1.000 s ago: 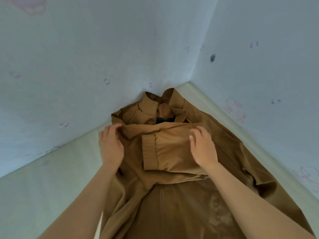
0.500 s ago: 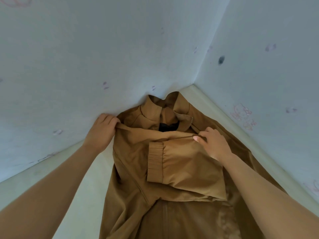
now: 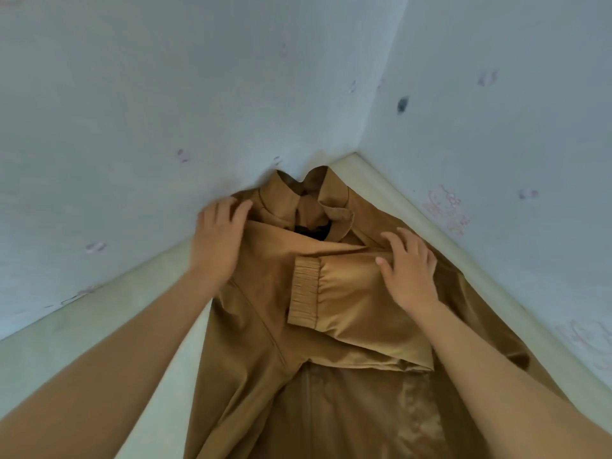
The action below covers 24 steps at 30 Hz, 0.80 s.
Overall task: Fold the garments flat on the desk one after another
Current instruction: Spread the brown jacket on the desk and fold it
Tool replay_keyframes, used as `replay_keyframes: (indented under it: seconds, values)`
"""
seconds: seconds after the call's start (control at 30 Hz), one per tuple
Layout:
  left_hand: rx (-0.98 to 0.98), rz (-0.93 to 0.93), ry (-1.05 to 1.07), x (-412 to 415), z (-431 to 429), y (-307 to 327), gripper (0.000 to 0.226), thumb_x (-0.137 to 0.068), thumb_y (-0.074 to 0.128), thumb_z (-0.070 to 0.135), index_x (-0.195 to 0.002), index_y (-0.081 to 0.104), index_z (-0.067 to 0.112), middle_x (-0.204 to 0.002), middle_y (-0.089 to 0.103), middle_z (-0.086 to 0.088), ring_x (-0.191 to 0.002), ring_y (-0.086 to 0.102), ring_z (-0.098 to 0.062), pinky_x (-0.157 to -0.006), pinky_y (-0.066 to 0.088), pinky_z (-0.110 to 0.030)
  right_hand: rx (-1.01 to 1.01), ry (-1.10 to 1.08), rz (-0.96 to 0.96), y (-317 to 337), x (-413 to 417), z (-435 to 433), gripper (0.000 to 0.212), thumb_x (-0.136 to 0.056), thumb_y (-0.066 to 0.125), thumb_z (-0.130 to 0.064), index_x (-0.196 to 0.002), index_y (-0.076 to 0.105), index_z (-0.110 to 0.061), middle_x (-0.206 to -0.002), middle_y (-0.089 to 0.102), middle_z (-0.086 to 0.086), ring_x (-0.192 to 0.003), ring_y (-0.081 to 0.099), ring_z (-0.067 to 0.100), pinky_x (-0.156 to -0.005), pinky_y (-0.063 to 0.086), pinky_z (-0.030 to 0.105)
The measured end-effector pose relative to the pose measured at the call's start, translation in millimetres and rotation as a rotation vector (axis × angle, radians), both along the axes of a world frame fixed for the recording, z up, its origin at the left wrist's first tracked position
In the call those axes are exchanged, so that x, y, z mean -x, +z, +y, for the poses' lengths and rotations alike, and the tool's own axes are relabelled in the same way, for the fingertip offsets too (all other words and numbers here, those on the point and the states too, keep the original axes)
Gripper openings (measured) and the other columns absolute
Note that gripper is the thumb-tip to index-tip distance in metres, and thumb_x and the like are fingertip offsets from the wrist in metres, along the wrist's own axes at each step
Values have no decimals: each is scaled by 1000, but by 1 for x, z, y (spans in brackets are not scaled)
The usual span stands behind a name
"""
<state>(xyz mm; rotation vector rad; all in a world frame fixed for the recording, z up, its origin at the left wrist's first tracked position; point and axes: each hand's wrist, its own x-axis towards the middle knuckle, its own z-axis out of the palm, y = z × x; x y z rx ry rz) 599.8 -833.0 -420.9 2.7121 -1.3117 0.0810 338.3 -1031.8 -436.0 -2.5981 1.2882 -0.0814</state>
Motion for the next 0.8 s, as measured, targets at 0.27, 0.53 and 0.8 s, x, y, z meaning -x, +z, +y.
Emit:
replay_keyframes:
  seconds: [0.27, 0.53, 0.8]
  values:
    - [-338, 208, -52, 127, 80, -47, 66, -88, 6, 72, -149, 13, 47, -160, 13, 2, -147, 10, -33, -113, 13, -64, -118, 40, 135, -24, 39, 99, 56, -93, 16, -66, -146, -2, -55, -158, -21, -7, -146, -17, 28, -112, -6, 54]
    - [-100, 192, -151, 167, 94, -25, 84, -81, 32, 82, -151, 19, 37, -157, 22, 7, -143, 26, -18, -114, 27, -44, -454, -329, -308, -3, 51, 62, 49, -95, 55, -15, -139, 41, -31, -148, 30, 9, -132, 39, 29, -107, 35, 38]
    - [59, 186, 29, 179, 127, -22, 36, -87, 66, 25, -121, 53, 23, -113, 51, 0, -80, 58, -13, -61, 55, -24, -237, -32, -296, 18, 31, 66, 45, -100, 46, -15, -143, 41, -28, -159, 17, 2, -143, 25, 24, -116, 22, 36]
